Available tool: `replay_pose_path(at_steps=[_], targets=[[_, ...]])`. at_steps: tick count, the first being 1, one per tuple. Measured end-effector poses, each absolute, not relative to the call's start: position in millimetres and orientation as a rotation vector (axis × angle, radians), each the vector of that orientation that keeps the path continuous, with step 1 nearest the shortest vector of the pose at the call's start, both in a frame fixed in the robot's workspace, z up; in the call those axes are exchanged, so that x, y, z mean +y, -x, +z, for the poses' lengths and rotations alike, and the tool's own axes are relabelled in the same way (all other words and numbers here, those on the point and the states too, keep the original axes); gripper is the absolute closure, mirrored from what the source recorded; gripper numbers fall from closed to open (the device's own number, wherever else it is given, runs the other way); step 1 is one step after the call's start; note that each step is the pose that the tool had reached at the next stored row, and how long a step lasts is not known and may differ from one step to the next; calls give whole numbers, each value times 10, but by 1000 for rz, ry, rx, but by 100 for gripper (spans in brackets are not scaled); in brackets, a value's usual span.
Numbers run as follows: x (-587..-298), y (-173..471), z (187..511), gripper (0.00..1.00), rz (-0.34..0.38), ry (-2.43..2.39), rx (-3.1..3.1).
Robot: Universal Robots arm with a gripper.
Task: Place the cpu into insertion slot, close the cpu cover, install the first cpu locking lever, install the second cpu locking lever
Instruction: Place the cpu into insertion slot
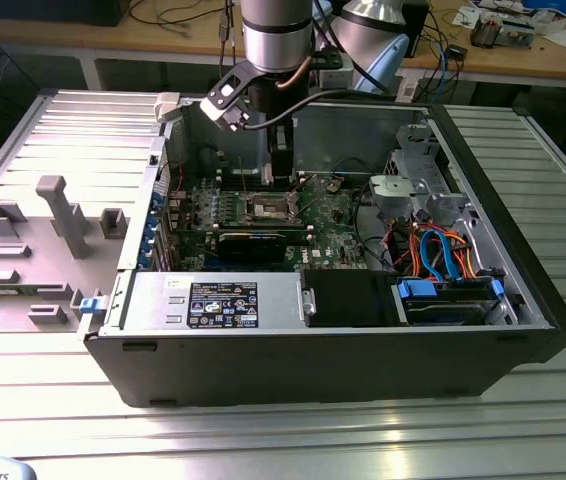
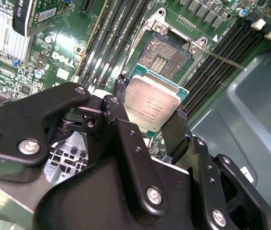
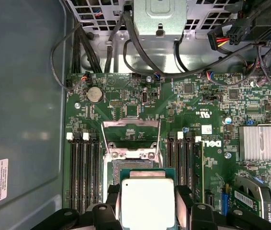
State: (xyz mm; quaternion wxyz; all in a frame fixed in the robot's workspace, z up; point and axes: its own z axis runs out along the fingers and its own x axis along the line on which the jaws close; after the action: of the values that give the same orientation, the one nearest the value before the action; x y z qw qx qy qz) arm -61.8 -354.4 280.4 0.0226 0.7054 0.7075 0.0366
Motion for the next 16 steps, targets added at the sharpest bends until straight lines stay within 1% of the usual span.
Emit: replay_pose_path(at_steps=[6,16], targets=[[-3540,629,2701,46,114,-2185,2192],[-3540,631,2694,46,114,-2185,2192]])
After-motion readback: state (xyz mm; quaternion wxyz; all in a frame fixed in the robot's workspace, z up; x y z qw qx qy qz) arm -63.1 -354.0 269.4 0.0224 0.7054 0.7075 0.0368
